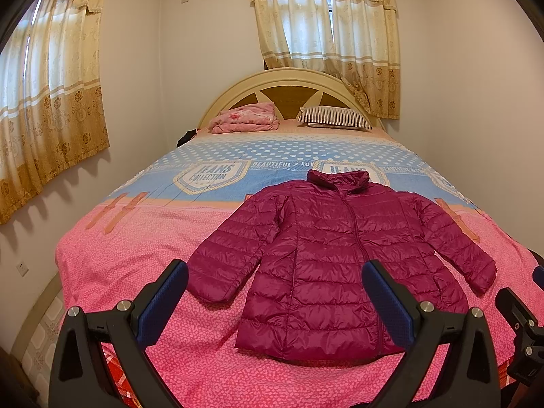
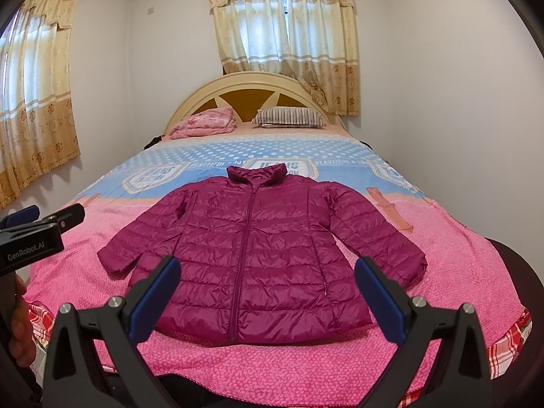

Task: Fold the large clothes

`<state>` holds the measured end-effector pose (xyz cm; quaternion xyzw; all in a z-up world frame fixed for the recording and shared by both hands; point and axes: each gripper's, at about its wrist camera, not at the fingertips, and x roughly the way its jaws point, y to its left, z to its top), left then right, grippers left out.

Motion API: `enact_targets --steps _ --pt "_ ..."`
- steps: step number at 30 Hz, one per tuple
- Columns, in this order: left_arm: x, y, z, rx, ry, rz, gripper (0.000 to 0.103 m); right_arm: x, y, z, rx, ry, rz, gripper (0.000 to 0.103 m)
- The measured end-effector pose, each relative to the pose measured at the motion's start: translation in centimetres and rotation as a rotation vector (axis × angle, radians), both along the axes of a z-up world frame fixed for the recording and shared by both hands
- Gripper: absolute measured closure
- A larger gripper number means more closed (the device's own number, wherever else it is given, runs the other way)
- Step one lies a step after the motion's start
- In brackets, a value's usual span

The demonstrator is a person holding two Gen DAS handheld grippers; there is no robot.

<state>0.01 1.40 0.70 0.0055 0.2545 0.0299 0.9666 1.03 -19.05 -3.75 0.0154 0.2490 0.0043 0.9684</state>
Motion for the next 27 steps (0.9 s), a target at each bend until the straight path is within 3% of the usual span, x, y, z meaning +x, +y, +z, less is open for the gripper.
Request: enact_targets --steps 27 --pt "0.27 0.22 -0.11 0.003 0.008 -0.001 0.001 -0.04 0.24 -0.27 0.006 0.006 0.002 0.000"
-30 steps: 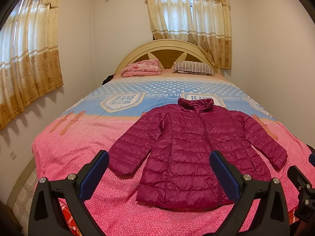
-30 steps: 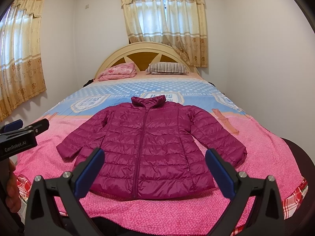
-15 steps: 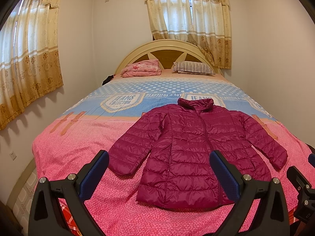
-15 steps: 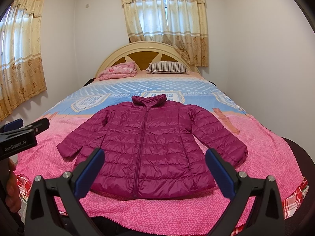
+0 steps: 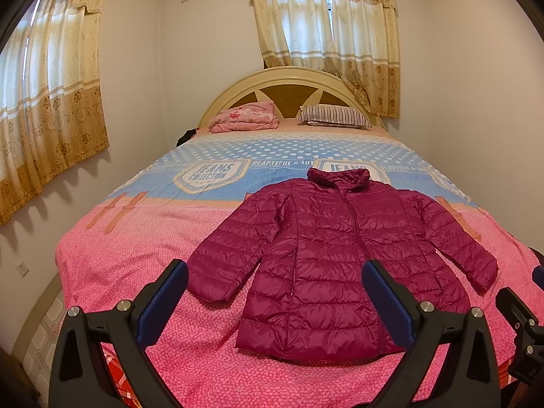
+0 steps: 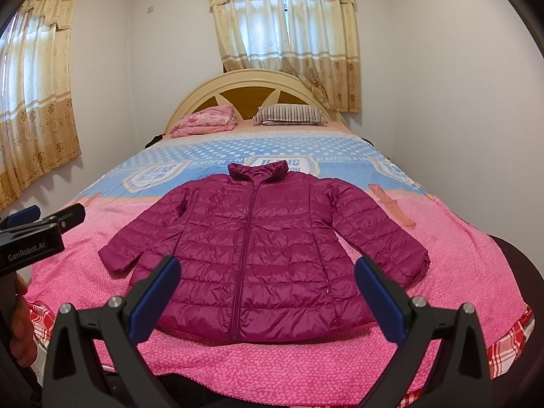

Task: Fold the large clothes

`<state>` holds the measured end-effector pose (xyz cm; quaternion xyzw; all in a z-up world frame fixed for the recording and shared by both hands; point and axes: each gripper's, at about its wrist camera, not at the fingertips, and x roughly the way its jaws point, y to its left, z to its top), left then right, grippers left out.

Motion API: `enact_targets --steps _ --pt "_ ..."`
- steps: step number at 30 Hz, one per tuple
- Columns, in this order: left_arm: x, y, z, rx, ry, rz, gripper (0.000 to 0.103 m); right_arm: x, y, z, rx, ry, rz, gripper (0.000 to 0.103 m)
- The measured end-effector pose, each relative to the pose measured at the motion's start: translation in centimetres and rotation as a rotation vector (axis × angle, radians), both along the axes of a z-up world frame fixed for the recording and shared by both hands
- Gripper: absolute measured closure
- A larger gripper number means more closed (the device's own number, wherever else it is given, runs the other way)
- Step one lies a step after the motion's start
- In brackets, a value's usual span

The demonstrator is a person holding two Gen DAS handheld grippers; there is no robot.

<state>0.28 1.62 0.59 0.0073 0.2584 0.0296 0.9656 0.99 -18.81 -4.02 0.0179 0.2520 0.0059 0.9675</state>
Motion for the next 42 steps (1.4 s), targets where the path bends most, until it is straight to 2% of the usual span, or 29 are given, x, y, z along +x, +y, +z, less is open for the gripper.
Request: enact_targets --steps 6,11,16,22,24,29,34,37,39,41,42 --pt "1.1 -0.2 -0.6 0.013 -0.005 -0.004 0.001 1.1 -0.8 -0.7 0.016 0.017 0.000 0.000" --pt "4.5 -0.4 -2.5 0.041 0.005 0.020 0.001 3.6 -4.1 -3.0 0.096 0.071 -0.022 0.000" --pt "9.2 -1.0 -4.7 0.072 0.057 0.025 0.001 5.9 -9.3 -5.5 0.150 0.122 -0.153 0.000" --pt "15.2 -2.5 -7.2 0.104 0.071 -0.005 0.001 9.0 -17.3 -8.7 0.260 0.194 -0.326 0.003" --pt "16.7 -3.0 -7.9 0.130 0.078 0.003 0.001 10.1 -19.3 -9.7 0.269 0.226 -0.372 0.008" --pt "21.6 -3.9 -10.4 0.136 0.108 -0.006 0.001 12.9 -23.6 -12.8 0.278 0.308 -0.456 0.015" --pt "26.4 -4.3 -13.3 0.162 0.170 0.004 0.001 14.7 -25.3 -14.4 0.258 0.351 -0.482 0.019" --pt "28.7 -4.4 -14.6 0.184 0.199 0.022 0.001 15.8 -25.1 -15.2 0.236 0.374 -0.461 0.031" --pt "29.9 -4.2 -15.1 0.189 0.216 0.033 0.001 16.2 -24.9 -15.6 0.213 0.390 -0.450 0.047" --pt "30.3 -3.9 -15.3 0.188 0.226 0.041 0.001 16.4 -24.9 -15.6 0.187 0.382 -0.438 0.056" --pt "30.7 -3.8 -15.5 0.189 0.229 0.043 0.001 16.6 -24.9 -15.7 0.179 0.380 -0.432 0.064"
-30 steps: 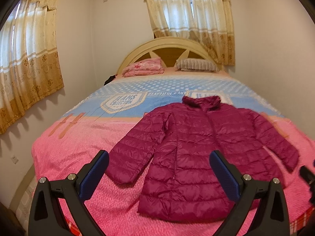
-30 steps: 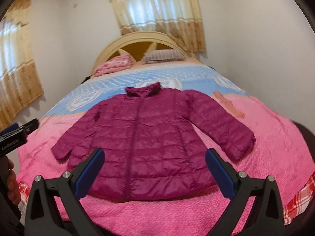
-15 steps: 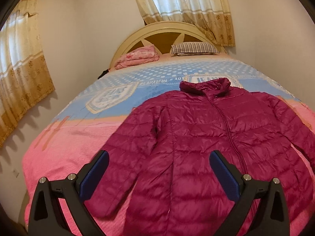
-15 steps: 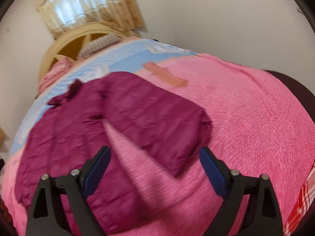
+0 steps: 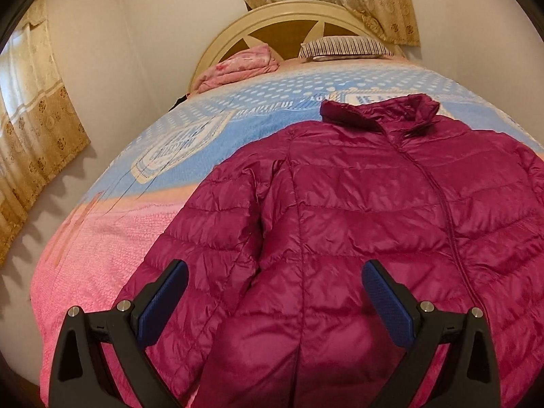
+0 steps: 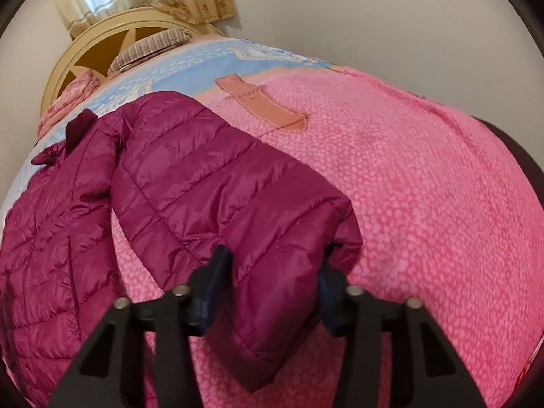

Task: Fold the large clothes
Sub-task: 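Grasp the jacket sleeve with the right gripper and fold it across the body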

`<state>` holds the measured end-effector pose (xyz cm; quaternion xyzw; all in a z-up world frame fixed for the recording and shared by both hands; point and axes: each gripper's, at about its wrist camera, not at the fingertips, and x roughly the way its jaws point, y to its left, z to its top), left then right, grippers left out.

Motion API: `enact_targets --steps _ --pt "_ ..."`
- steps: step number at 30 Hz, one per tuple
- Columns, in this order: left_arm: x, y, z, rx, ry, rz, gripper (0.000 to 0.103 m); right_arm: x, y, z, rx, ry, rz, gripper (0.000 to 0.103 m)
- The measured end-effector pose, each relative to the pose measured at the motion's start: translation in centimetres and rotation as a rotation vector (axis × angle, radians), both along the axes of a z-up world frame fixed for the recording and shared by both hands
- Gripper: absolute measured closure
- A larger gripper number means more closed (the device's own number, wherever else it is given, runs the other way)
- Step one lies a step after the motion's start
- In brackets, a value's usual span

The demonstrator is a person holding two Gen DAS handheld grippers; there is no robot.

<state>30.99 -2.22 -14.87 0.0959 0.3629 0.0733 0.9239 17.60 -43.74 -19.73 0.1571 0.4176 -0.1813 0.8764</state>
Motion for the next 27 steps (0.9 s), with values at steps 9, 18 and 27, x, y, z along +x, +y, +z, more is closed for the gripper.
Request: enact_targets --steps 9,18,27 --pt "1.7 0.5 0.4 0.022 0.008 0.017 0.001 2.0 0.6 2.0 -0.094 -0.029 0.075 0.091" --pt "2.9 2.5 2.1 0.034 -0.023 0.044 0.001 4.9 4.5 7.2 -0.211 -0.107 0.176 0.092" --pt "5.4 5.4 2.5 0.045 -0.030 0.087 0.001 10.2 11.1 10.3 -0.290 -0.149 0.327 0.092"
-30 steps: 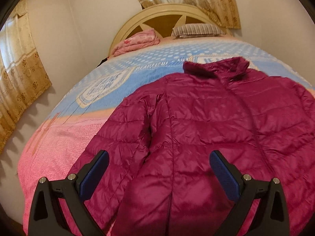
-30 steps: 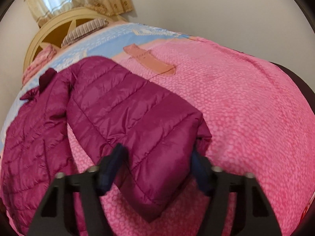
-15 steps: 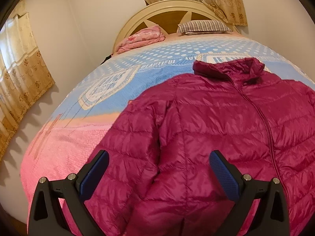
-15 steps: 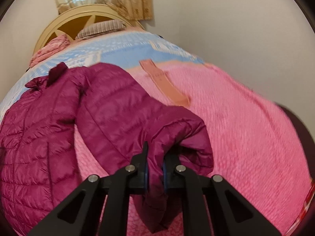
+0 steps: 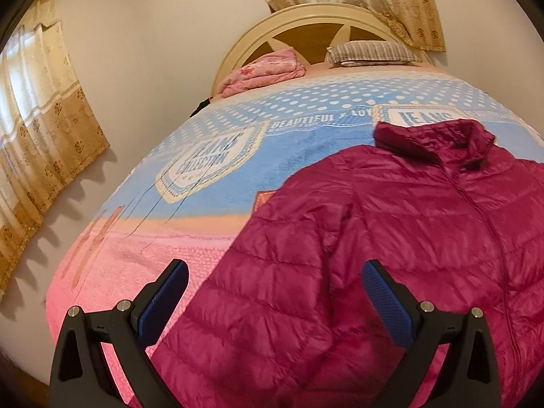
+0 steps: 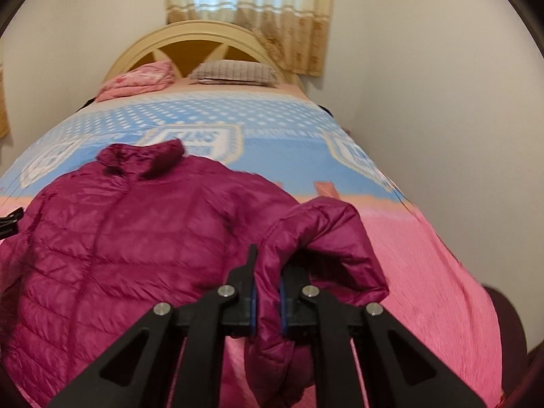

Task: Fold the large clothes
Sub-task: 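Grasp the jacket sleeve with the right gripper and fold it across the body, then open the right gripper to release the sleeve on the jacket body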

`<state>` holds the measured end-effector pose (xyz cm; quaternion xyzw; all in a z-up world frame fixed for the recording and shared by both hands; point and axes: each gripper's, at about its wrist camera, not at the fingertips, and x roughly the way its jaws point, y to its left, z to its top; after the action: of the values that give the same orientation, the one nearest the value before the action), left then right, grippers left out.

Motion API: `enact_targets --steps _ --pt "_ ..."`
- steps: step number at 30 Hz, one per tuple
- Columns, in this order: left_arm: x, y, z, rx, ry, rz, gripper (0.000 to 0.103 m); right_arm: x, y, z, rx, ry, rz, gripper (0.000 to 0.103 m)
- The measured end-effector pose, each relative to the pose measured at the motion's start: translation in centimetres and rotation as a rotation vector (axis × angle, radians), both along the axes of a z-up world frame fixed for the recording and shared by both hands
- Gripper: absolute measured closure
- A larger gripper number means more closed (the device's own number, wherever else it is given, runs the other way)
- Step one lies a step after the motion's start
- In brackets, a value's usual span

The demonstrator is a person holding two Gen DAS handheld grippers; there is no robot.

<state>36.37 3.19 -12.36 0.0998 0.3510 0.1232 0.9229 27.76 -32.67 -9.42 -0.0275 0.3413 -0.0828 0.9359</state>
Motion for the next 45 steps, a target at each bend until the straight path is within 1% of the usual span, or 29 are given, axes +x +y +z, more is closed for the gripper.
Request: enact_targets --steps 6,9,12,17,22,23,24,25,26,27,28,29,30,32,33,34,37,40,42,43,44,45 --pt "0.8 1.8 -0.9 -0.016 0.013 0.024 0.001 3.5 5.8 0.5 -0.032 0.005 0.122 0.093" --pt "1.0 2.7 -1.4 -0.012 0.016 0.036 0.001 5.2 9.1 0.1 -0.043 0.012 0.190 0.093" --pt "1.1 4.1 -1.9 -0.015 0.024 0.059 0.001 7.0 12.1 -0.9 -0.041 0.028 0.243 0.093" --pt "1.0 6.3 -2.3 -0.001 0.015 0.100 0.001 10.5 17.0 -4.1 -0.042 0.075 0.314 0.093" --pt "1.1 8.1 -2.7 0.014 0.018 0.149 0.001 12.1 20.6 -7.7 -0.047 0.131 0.361 0.093" --pt "1.1 8.4 -2.7 0.014 0.018 0.162 0.001 12.3 20.9 -8.2 -0.041 0.142 0.369 0.092" --pt "1.1 8.6 -2.7 0.015 0.019 0.171 0.001 12.6 21.4 -8.9 -0.033 0.161 0.379 0.086" --pt "1.0 8.7 -2.6 0.014 0.021 0.178 0.001 12.9 21.8 -9.4 -0.023 0.175 0.385 0.084" --pt "0.8 8.9 -2.4 0.012 0.019 0.188 0.001 12.9 21.9 -9.8 -0.001 0.182 0.385 0.077" --pt "0.5 9.1 -2.0 0.010 0.012 0.197 0.001 12.8 21.7 -9.6 0.028 0.188 0.395 0.049" --pt "0.2 9.2 -1.7 0.011 0.003 0.208 0.001 12.3 21.6 -9.3 0.067 0.189 0.409 0.024" --pt "-0.1 9.3 -1.4 0.015 -0.003 0.220 0.001 11.5 21.4 -8.7 0.103 0.176 0.426 0.021" --pt "-0.4 9.4 -1.0 0.024 -0.016 0.241 0.001 10.7 21.7 -8.0 0.117 0.158 0.446 0.022" --pt "-0.9 9.5 0.1 0.031 -0.046 0.268 0.001 8.9 22.0 -6.5 0.105 0.134 0.481 0.022" --pt "-1.1 9.3 0.7 0.035 -0.058 0.278 0.001 7.9 21.8 -5.5 0.124 0.112 0.499 0.022" --pt "-1.2 9.1 1.3 0.036 -0.068 0.284 0.001 6.8 21.3 -4.3 0.166 0.090 0.522 0.022" --pt "-1.3 7.3 3.0 0.035 -0.103 0.255 0.001 4.6 18.9 -1.9 0.241 0.036 0.532 0.022" --pt "-1.2 4.3 4.0 0.044 -0.121 0.219 0.001 3.3 15.6 -0.3 0.253 -0.020 0.495 0.022" --pt "-0.5 1.5 4.2 0.030 -0.118 0.169 0.001 3.2 12.7 0.1 0.215 -0.046 0.415 0.022" --pt "-0.2 0.3 4.3 0.031 -0.117 0.150 0.001 3.5 11.4 0.0 0.197 -0.044 0.375 0.022" --pt "0.1 -1.1 4.3 0.031 -0.116 0.129 0.001 4.1 9.3 -0.5 0.184 -0.037 0.311 0.022" --pt "0.6 -3.2 4.1 0.033 -0.113 0.095 0.001 4.6 7.6 -0.9 0.185 -0.032 0.264 0.024"
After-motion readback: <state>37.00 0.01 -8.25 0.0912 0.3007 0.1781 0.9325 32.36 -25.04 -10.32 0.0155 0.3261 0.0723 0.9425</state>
